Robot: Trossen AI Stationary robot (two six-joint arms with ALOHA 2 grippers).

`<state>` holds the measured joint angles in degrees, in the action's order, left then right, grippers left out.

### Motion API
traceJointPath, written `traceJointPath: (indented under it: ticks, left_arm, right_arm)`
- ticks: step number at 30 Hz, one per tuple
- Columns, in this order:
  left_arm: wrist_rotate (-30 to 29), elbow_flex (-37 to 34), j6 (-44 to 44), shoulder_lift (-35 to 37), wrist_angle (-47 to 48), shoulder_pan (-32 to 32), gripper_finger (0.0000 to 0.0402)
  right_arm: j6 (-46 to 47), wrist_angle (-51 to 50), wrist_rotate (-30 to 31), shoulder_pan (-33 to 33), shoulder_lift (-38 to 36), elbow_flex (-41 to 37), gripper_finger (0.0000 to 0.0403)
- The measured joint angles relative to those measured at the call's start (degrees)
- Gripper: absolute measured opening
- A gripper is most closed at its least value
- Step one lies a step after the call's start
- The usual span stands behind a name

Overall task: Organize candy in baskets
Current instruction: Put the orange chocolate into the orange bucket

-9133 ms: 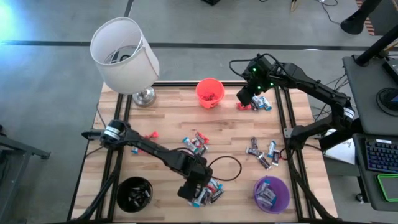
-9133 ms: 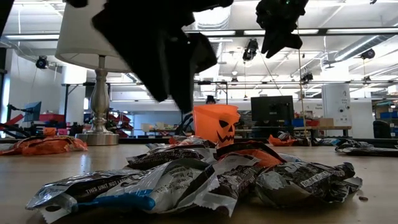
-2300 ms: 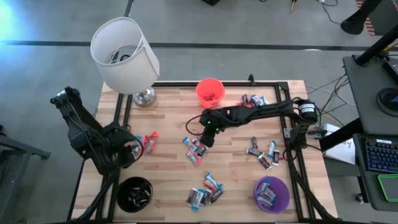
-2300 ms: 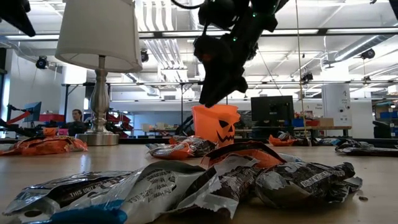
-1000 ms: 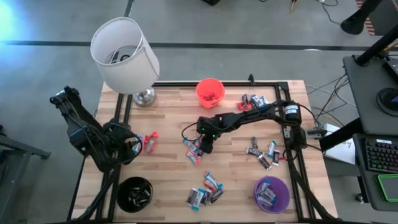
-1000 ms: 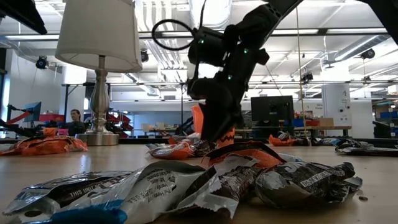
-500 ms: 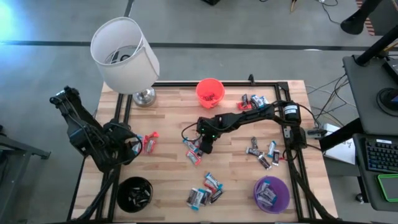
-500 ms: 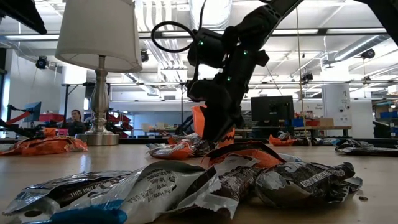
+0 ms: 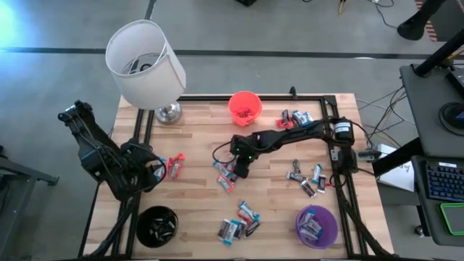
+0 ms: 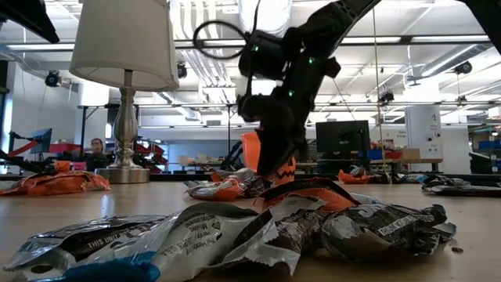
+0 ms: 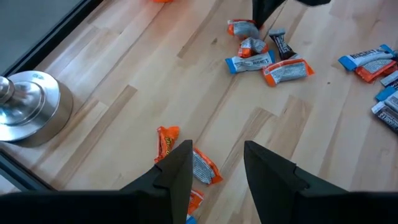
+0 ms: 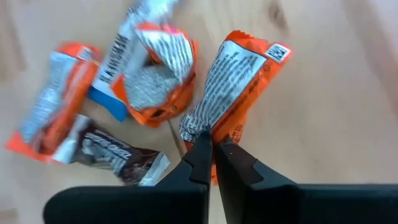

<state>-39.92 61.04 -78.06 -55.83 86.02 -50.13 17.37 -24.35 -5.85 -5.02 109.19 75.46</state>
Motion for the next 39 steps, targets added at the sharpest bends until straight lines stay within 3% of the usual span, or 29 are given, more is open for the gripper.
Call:
traceJointPath:
  ticks: [9,29,39]
  left_arm:
    - [0.0,0.0,0.0,0.0,0.1,0.0,0.0126]
    - [0.0,0.0,1.1,0.0,0.1,0.0,0.0126]
    - [0.0,0.0,1.1,0.0,0.1,0.0,0.0126]
  right_arm:
    - [-0.1,0.4,0.1,0.0,-3.5,0.0,0.0008]
    - [-0.6,0.6,0.4,-0.2,-3.7,-0.1,0.0008]
    - [-0.9,0.9,-3.3,-0.3,1.8,-0.4,0.0008]
